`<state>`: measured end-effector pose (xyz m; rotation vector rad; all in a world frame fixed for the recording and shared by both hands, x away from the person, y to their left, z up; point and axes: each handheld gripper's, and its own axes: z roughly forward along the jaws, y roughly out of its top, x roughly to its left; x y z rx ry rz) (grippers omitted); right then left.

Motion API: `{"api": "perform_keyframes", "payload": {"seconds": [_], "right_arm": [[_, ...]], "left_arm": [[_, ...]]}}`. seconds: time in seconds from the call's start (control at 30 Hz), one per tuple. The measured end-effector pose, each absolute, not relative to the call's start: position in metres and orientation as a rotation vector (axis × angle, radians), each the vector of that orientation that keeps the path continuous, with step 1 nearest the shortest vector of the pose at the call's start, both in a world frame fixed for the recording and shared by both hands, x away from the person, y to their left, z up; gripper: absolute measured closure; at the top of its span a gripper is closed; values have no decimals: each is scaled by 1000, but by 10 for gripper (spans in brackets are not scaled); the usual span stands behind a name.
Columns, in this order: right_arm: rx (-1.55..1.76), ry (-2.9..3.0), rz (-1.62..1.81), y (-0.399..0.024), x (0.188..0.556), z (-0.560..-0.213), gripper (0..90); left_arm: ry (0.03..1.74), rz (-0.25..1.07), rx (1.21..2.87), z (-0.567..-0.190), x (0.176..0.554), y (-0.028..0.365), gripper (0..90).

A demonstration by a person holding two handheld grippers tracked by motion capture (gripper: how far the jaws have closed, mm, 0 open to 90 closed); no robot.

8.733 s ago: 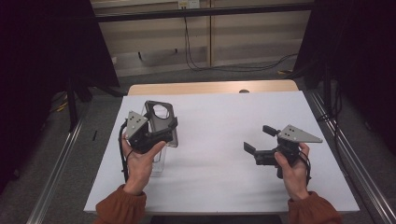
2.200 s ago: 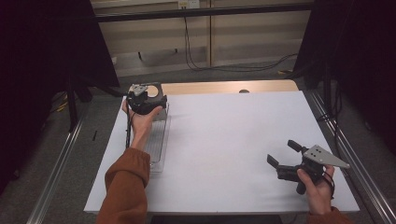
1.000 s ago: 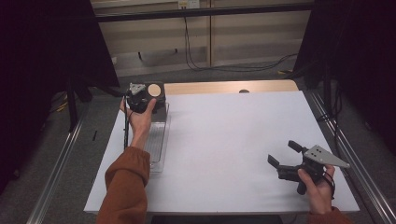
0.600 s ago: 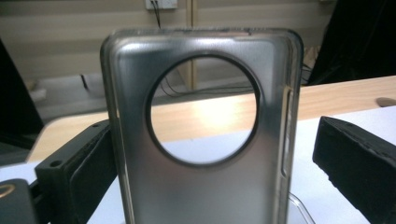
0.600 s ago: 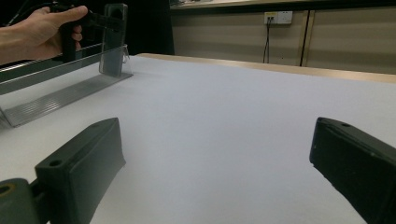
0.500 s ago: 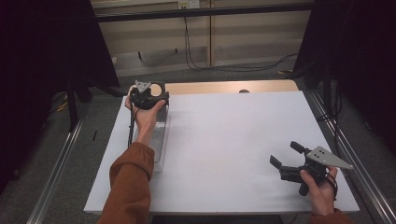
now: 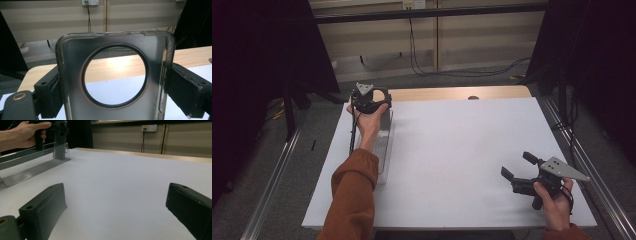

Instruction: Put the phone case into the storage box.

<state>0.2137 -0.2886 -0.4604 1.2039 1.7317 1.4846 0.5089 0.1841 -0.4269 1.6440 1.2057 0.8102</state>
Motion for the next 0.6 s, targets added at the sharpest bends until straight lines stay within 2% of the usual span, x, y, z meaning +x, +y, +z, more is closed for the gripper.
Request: {"api": "perform_keyframes", "payload": {"seconds": [0.3, 0.6], "right_arm": [[1194, 1741, 1477, -287, 215, -461, 23], [1201, 1736, 1484, -287, 214, -461, 23]], "left_arm": [[1109, 835, 1588, -423, 506, 185, 121], [1137, 828, 1623, -428, 505, 185, 113]]}}
